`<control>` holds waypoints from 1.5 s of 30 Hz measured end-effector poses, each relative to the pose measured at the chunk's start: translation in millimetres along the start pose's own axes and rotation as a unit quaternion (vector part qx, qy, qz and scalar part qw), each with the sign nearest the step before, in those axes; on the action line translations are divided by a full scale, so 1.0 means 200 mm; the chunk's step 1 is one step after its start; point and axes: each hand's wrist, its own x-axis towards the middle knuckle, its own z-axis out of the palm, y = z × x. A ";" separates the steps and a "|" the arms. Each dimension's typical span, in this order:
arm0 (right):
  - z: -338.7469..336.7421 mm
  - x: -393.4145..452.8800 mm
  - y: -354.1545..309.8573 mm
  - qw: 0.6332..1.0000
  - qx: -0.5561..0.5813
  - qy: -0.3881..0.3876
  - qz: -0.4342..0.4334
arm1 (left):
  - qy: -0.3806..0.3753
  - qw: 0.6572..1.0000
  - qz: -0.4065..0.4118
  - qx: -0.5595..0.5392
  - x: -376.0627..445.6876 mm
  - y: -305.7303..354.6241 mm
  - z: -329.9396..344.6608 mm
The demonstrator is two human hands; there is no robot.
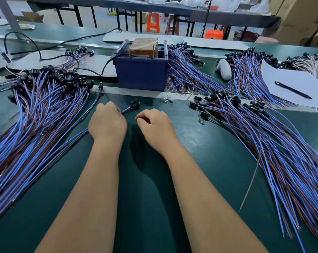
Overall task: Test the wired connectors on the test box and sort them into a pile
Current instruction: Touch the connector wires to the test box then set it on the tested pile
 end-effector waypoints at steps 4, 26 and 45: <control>0.00 0.00 0.00 1.000 0.014 0.007 -0.005 | 0.046 0.997 -0.010 -0.058 0.00 0.00 0.00; -0.17 0.02 0.01 0.806 0.565 -0.024 0.172 | -0.499 0.653 0.170 -0.543 -0.15 0.15 -0.10; -0.20 0.02 0.05 0.773 0.630 0.019 0.079 | -0.436 0.727 0.058 -0.527 -0.13 0.14 -0.04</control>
